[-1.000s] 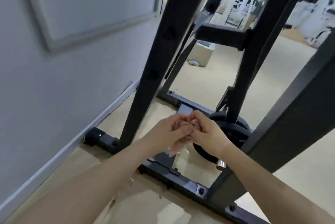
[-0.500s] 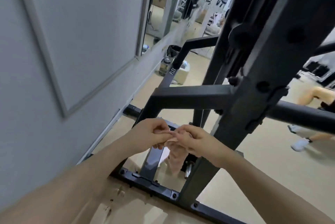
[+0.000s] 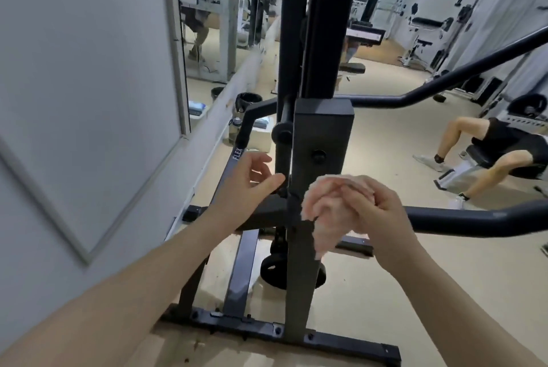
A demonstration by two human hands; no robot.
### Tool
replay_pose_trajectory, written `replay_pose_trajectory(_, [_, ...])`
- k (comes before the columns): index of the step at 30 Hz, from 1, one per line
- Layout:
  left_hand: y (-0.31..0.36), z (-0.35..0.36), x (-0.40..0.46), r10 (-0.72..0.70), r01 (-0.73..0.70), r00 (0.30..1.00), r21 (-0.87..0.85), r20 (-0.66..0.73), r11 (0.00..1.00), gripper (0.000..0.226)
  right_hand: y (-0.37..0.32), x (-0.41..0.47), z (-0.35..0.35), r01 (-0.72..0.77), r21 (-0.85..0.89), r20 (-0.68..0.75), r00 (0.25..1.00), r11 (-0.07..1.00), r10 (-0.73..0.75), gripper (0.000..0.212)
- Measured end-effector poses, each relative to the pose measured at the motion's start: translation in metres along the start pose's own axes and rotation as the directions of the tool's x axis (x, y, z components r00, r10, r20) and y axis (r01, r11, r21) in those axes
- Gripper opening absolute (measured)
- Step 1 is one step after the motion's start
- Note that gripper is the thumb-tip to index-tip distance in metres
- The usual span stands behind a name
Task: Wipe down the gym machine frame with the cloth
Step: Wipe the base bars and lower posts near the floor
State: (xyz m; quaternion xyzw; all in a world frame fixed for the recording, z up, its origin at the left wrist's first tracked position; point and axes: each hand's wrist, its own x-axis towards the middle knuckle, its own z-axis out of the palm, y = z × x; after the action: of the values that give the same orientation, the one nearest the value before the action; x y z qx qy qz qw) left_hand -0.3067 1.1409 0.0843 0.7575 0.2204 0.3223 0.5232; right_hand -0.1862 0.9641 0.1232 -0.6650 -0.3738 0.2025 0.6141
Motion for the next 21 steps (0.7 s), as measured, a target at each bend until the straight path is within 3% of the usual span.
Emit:
replay_pose_trajectory(2, [0.013, 0.009, 0.006, -0.005, 0.005, 1.0, -0.018, -0.01, 1.0, 0.038, -0.003, 0.006, -0.015, 0.05, 0.003, -0.244, 0.969, 0.999, -0.048, 0.017])
replay_pose_trajectory(4, [0.02, 0.022, 0.009, -0.011, 0.012, 1.0, -0.029, 0.02, 1.0, 0.05, -0.004, 0.02, -0.022, 0.034, 0.022, -0.349, 0.937, 0.999, -0.025, 0.021])
replay_pose_trajectory(5, [0.022, 0.029, 0.009, -0.004, 0.004, 1.0, -0.031, 0.021, 0.999, 0.054, -0.003, 0.028, -0.02, 0.014, 0.05, -0.315, 0.949, 0.999, 0.002, 0.023])
replay_pose_trajectory(7, [0.023, 0.041, 0.01, 0.012, -0.012, 1.0, -0.059, -0.002, 0.998, 0.06, 0.0, 0.041, -0.008, -0.021, 0.191, -0.103, 0.994, 0.981, 0.041, 0.025])
replay_pose_trajectory(9, [0.022, 0.049, 0.01, 0.005, -0.009, 0.999, -0.079, -0.047, 0.997, 0.061, 0.012, 0.041, 0.009, -0.006, 0.282, 0.066, 0.998, 0.959, -0.013, 0.042])
replay_pose_trajectory(10, [0.022, 0.051, 0.01, -0.005, -0.001, 0.997, -0.078, -0.074, 0.997, 0.061, 0.022, 0.039, 0.015, 0.027, 0.251, 0.086, 0.995, 0.968, -0.05, 0.045])
replay_pose_trajectory(13, [0.024, 0.056, 0.008, -0.03, 0.021, 0.993, -0.072, -0.115, 0.997, 0.061, 0.055, 0.035, 0.02, 0.096, 0.082, -0.013, 0.995, 0.992, -0.096, 0.009])
replay_pose_trajectory(15, [0.025, 0.06, 0.006, -0.051, 0.041, 0.99, -0.074, -0.135, 0.996, 0.061, 0.062, 0.037, 0.019, 0.073, 0.061, -0.067, 0.995, 0.996, -0.069, 0.013])
replay_pose_trajectory(19, [0.03, 0.064, 0.003, -0.086, 0.082, 0.979, -0.032, -0.187, 0.996, 0.057, 0.053, 0.053, 0.005, 0.191, -0.083, -0.201, 0.958, 0.978, -0.204, 0.014])
replay_pose_trajectory(21, [0.029, 0.066, 0.003, -0.103, 0.095, 0.974, -0.046, -0.201, 0.994, 0.058, 0.048, 0.066, -0.003, 0.138, -0.079, -0.264, 0.952, 0.987, -0.155, 0.023])
